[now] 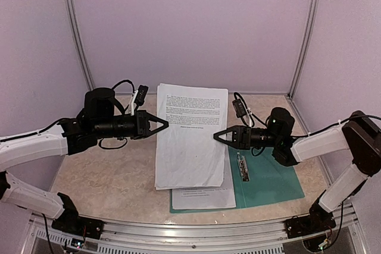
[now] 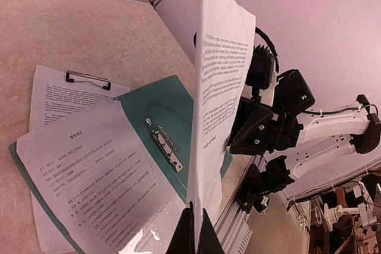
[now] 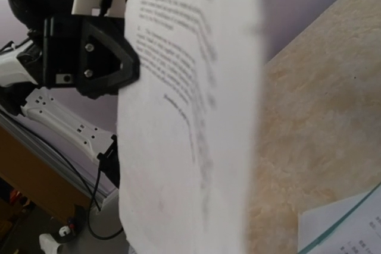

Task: Put the files into the folder
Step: Pass from the left arm to the right

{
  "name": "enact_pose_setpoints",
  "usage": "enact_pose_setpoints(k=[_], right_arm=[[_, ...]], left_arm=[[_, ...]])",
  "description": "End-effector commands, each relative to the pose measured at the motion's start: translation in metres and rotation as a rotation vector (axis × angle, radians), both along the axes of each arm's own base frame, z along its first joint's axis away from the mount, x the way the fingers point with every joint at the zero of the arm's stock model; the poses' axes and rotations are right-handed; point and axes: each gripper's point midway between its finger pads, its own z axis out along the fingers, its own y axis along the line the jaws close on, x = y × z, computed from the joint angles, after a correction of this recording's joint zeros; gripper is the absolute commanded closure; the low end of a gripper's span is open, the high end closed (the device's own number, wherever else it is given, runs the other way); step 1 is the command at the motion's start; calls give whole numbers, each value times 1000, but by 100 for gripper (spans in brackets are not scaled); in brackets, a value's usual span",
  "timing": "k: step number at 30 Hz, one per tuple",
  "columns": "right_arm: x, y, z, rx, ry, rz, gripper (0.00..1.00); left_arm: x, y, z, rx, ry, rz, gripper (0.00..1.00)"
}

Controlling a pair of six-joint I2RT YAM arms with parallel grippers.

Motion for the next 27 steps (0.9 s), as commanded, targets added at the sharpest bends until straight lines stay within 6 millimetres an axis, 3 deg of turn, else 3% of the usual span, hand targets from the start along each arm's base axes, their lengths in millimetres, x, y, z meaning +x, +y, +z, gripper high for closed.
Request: enact_pose_setpoints(k=[1, 10, 19, 22, 23, 27], right_arm=[[-4, -4, 8, 14, -13, 10, 85], [-2, -5, 2, -12, 2, 2, 100], [6, -12, -2, -60, 15, -50, 100], [10, -17, 1, -73, 12, -78, 100], [11, -19, 1, -79, 13, -87, 100], [19, -32, 3, -128, 7, -150, 100]], left_arm=[[7, 4, -2, 22, -5, 32, 100], [13, 4, -8, 46, -3, 48, 100], [16, 2, -14, 66, 1, 47, 99], [17, -1, -15, 64, -1, 38, 84], [17, -2, -14, 62, 1, 37, 68], [22, -2, -21, 86, 22, 46, 42]])
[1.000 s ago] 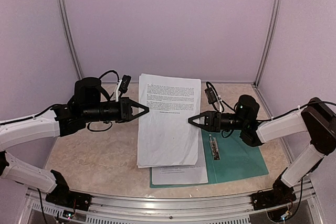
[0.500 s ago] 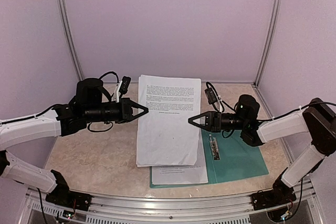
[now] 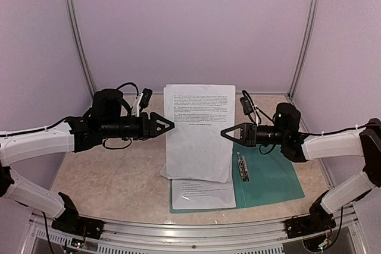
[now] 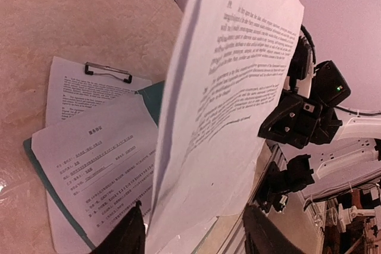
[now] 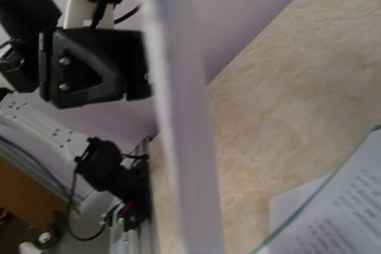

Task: Put the files into the folder
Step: Pass from the left arm to the right, then adjust the folder with some files at the center of the board.

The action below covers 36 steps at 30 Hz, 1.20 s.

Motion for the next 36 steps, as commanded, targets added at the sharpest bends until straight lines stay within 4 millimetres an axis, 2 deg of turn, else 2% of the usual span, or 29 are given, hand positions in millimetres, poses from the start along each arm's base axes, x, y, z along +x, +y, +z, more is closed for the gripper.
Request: enact_pose_setpoints(k=[1, 3, 4, 7, 10, 12, 13, 14, 18, 21, 25, 30, 34, 36], right_arm=[[14, -19, 1, -81, -5, -98, 100], [19, -31, 1, -122, 8, -146, 100], [22, -39, 2, -146, 14, -178, 100], [29, -66, 4, -224, 37, -273, 100], [38, -97, 10, -276, 62, -378, 100], [40, -113, 6, -329, 93, -420, 100], [42, -119, 7, -347, 95, -436, 100], [44, -122, 8, -359, 96, -441, 100], [50, -129, 1, -389, 122, -445, 100], [54, -134, 1, -390, 117, -457, 100], [53, -129, -3, -364, 124, -422, 100], [51, -125, -5, -346, 120, -402, 100], [52, -124, -4, -337, 119, -394, 100], [52, -123, -3, -331, 119, -388, 100]], left_arm=[[9, 0, 0, 25, 9, 21, 34], [11, 5, -14, 79, 61, 49, 22], [13, 7, -23, 112, 85, 60, 20], [9, 3, -41, 188, 108, 48, 18], [-2, -14, -54, 276, 25, 7, 18], [-4, -22, -64, 364, 7, 6, 18], [-2, -24, -74, 421, 19, 16, 18], [0, -25, -91, 492, 42, 23, 18], [-2, -35, -133, 687, 102, 5, 21], [3, -40, -154, 733, 145, 17, 23], [16, -34, -157, 663, 219, 23, 24], [43, -12, -154, 539, 303, 49, 24], [63, -6, -155, 431, 397, 32, 24], [72, -6, -162, 411, 440, 28, 26]])
